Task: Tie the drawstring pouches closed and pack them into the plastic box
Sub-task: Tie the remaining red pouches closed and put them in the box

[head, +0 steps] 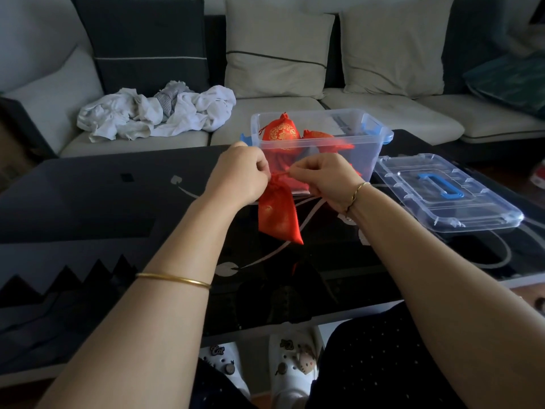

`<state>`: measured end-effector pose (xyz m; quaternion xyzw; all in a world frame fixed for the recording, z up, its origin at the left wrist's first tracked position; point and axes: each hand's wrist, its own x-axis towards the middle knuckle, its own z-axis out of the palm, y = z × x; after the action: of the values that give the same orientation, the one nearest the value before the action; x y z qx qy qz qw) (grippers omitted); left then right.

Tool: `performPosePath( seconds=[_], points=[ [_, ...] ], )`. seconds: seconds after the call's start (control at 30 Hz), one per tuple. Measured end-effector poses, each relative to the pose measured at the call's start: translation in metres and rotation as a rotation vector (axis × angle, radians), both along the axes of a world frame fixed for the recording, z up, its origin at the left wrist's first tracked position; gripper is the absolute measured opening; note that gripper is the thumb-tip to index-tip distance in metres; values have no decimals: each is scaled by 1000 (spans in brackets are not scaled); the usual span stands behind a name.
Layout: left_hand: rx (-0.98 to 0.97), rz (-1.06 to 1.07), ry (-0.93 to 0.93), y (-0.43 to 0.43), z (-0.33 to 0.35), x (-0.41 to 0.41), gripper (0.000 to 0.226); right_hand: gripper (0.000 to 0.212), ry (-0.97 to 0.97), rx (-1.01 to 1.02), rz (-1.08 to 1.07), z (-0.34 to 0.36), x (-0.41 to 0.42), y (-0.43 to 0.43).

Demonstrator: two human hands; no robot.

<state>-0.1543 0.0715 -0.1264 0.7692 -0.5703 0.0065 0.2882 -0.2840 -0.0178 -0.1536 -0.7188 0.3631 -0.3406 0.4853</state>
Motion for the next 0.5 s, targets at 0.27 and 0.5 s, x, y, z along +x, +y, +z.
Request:
performPosePath(
  seconds=[0.27,0.5],
  points=[
    [137,-5,400,3,-5,3,7,13,87,109,10,-21,1,3],
    [82,26,680,-7,-4,5,7,68,235,179,177,-24,-13,11]
  ],
)
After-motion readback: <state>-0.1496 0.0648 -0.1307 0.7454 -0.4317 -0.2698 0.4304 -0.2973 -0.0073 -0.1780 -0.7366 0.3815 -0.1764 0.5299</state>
